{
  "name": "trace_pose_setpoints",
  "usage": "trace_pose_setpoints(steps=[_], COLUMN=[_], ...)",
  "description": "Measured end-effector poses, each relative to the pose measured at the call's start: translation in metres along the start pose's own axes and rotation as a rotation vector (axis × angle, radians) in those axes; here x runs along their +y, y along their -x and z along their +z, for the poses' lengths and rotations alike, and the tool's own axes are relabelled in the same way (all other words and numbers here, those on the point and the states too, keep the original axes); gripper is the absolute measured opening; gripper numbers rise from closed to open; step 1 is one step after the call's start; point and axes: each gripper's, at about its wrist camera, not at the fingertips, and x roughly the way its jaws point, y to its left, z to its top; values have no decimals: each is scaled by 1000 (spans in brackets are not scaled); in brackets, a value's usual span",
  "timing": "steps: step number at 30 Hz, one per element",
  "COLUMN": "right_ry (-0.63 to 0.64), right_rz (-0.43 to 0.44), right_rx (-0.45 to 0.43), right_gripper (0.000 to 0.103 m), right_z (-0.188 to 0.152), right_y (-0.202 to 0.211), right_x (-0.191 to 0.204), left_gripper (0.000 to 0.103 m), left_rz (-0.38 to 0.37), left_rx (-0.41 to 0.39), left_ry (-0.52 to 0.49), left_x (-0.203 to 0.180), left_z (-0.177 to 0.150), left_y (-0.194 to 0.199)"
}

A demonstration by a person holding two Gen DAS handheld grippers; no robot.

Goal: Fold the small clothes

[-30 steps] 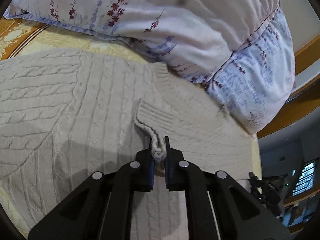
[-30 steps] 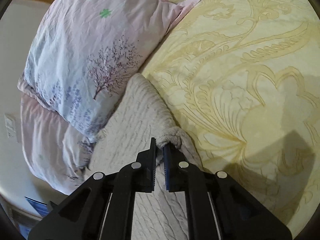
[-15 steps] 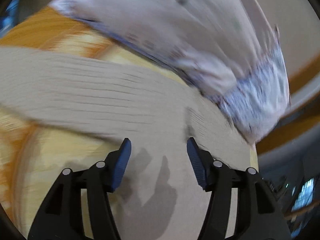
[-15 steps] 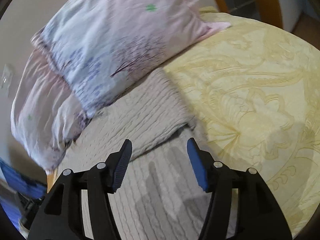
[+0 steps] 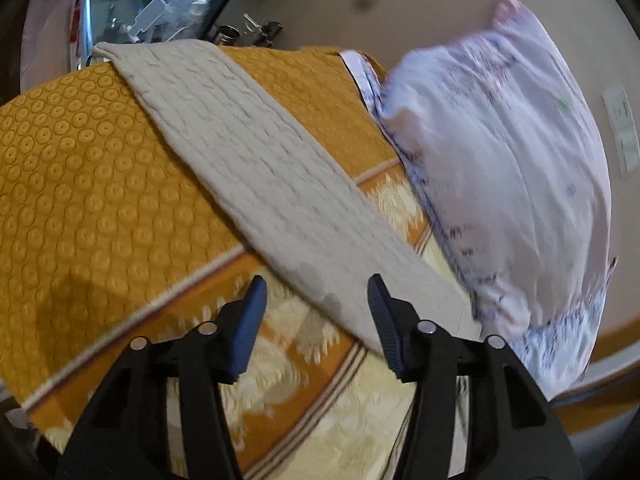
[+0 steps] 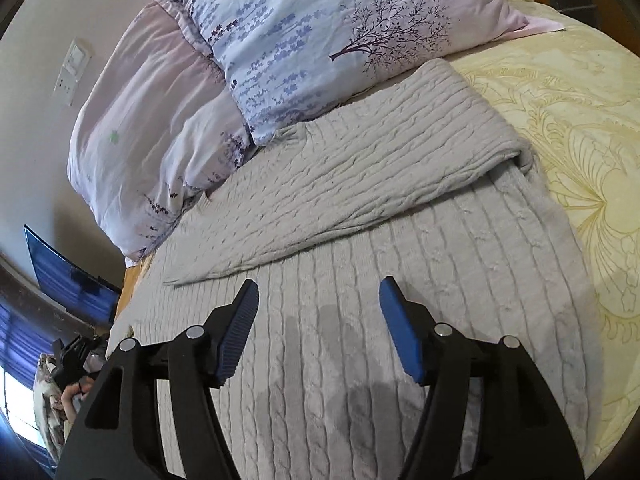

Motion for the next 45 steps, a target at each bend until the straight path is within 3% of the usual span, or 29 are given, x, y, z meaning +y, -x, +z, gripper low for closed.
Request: trace_pose_setpoints(steps=[10,14,15,19,26,29,33,36,39,43,45], right_ry=[10,8,8,-3,3,10,29,43,56,85,115], right_rz=[-14,-11,-13,-5,3,10,15,15,8,-14,-21], right_rx=[-3,-2,-4,-9,-19,-22,-28,-34,-30,-10,-3], right_gripper=[65,65,65,65,66,66,66,66,66,66,66], right_z=[0,0,-1,0,2,1,2,3,2,4,6], right_y=[4,5,5,8,13,14,19,22,24,25,25], right_x=[-2,-3,-2,-6,-7,-7,-5,-2,-1,4,10], left_gripper=[33,8,6,6,5,5,5,5,5,8,20], left_rz=[-59,-81,-89,-177,-394,-484,-606,-627,-584,-434,-385], left_rx=[-43,-42,-45,-100,-72,-26,106,200,302,468,517], left_ry=[159,194,198,143,35,-35,-124,-187,-241,-302,-339], left_x=[23,25,23,-5,-96,-145,-206,-235,-253,-257,-254], left_z=[27,30,31,30,8,-19,-72,-114,-162,-216,-229], left_y=[-5,-10,-10,3,11,8,-17,-43,-79,-128,-136])
